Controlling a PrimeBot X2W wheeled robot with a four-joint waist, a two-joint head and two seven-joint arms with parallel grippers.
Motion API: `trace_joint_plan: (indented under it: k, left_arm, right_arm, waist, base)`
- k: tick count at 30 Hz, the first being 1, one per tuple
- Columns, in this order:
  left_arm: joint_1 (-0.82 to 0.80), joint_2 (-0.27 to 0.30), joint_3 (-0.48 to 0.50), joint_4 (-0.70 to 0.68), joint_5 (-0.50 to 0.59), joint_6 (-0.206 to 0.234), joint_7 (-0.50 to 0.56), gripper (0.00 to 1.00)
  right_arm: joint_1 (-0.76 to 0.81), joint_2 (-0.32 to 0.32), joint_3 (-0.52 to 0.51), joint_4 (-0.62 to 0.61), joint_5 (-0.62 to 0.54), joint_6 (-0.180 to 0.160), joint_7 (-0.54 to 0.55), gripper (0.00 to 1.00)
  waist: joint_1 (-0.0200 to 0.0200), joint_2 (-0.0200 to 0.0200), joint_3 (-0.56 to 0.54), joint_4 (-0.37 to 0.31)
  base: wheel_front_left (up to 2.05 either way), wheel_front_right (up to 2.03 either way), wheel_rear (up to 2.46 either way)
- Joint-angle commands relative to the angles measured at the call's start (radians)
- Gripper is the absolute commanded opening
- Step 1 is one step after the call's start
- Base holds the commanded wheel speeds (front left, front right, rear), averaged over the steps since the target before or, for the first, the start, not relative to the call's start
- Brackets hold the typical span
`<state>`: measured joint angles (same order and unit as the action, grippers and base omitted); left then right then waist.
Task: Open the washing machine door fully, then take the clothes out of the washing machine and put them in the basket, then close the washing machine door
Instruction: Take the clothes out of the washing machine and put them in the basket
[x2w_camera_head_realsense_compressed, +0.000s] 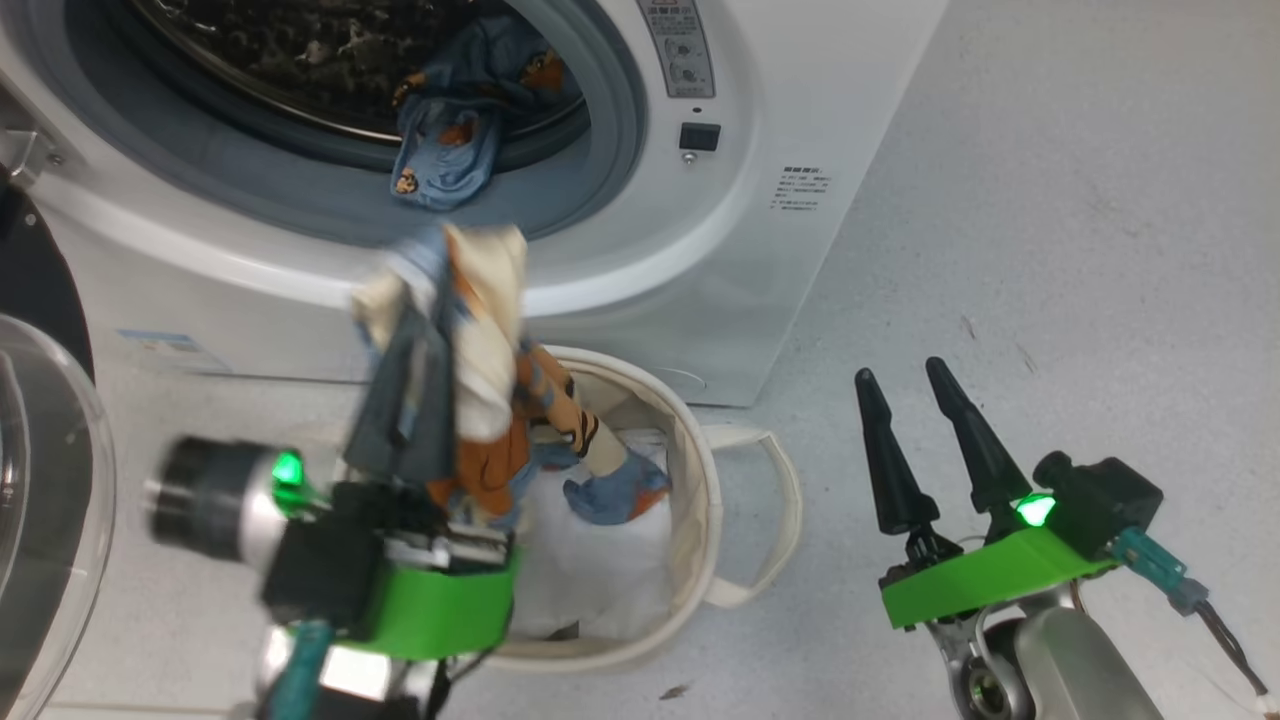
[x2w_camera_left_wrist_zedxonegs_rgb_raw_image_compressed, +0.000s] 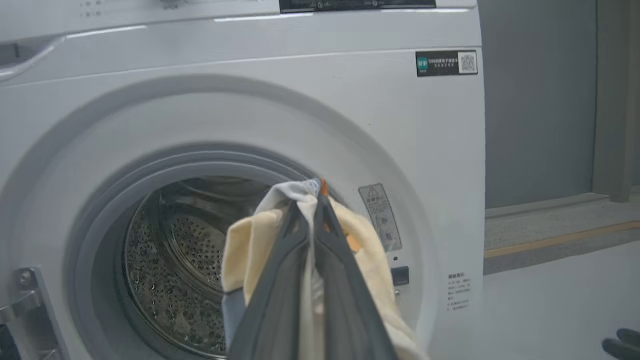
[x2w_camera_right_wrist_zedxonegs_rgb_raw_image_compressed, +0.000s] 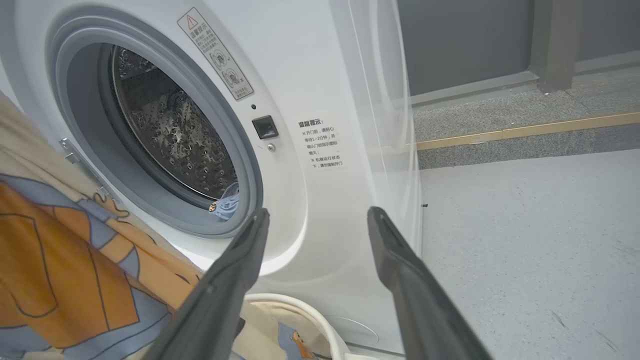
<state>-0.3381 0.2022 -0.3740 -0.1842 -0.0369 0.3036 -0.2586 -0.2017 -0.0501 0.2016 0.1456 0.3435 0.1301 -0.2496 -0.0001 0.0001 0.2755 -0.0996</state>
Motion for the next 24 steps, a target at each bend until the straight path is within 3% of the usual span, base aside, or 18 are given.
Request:
trace_joint_plan:
  k: [1,17,24]
  left_arm:
    - [-0.003,0.005,0.025,-0.007,0.007,-0.009,-0.003,0.0]
    - [-0.104,-0.082,0.04,0.454,-0.035,-0.094,-0.003,0.0]
    - [-0.194,-0.105,0.064,0.674,-0.028,-0.101,-0.003,0.0]
  right_arm:
    - [-0.029,0.0,0.015,-0.034,-0.009,0.001,-0.012,1.0]
    - [-0.07,0.0,0.003,-0.06,-0.011,0.001,-0.012,1.0]
    - [-0.098,0.0,0.003,-0.072,-0.004,0.001,-0.012,1.0]
  waist:
    - [0.0001,-0.0001,0.006,-0.002]
    - [0.0001,-0.0001,0.13,-0.036]
    - [0.0001,-0.0001,0.205,-0.067]
  base:
    - [0.0,0.0,0.0]
    - [0.0,0.0,0.0]
    - [0.0,0.0,0.0]
